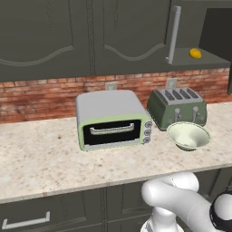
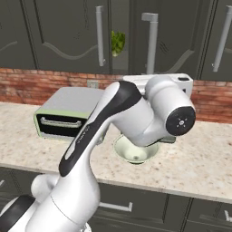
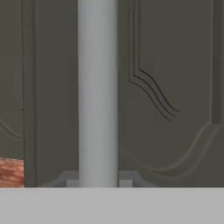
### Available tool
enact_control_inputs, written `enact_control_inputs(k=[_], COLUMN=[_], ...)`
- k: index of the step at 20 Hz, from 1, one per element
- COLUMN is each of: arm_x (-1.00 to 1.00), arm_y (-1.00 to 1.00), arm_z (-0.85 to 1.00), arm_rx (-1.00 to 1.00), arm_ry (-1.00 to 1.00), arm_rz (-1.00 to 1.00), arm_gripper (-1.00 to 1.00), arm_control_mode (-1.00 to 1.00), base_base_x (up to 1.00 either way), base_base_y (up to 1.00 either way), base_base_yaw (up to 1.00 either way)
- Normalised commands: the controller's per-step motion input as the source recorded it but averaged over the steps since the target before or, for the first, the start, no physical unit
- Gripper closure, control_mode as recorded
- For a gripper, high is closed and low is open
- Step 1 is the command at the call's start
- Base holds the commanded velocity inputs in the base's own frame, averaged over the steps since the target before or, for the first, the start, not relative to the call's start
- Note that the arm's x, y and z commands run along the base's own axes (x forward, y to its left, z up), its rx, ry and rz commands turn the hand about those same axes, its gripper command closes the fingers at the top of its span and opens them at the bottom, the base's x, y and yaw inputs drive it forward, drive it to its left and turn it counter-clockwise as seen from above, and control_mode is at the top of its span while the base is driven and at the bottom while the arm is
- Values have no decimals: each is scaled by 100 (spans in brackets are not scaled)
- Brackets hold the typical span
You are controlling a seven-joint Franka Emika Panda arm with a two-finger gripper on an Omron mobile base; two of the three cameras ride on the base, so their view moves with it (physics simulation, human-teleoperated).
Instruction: Open the cabinet. Pick the banana and mango from the cabinet and place them into the bowl. Then close the cabinet.
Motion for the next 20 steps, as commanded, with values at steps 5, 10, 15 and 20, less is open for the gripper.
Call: enact_control_inputs(k=[5, 10, 15, 20], arm_x=[0, -25, -75, -36], arm_y=[-2, -6, -2, 28], arm_z=[-2, 0, 2, 0], arm_rx=[0, 0, 0, 0], arm_ry=[0, -6, -13, -13], arm_rz=[-1, -9, -19, -19], arm_gripper=[-100, -100, -100, -100], arm_control_mode=[-100, -100, -100, -100], base_base_x=[0, 0, 0, 0], base_base_y=[0, 0, 0, 0], base_base_yaw=[0, 0, 0, 0])
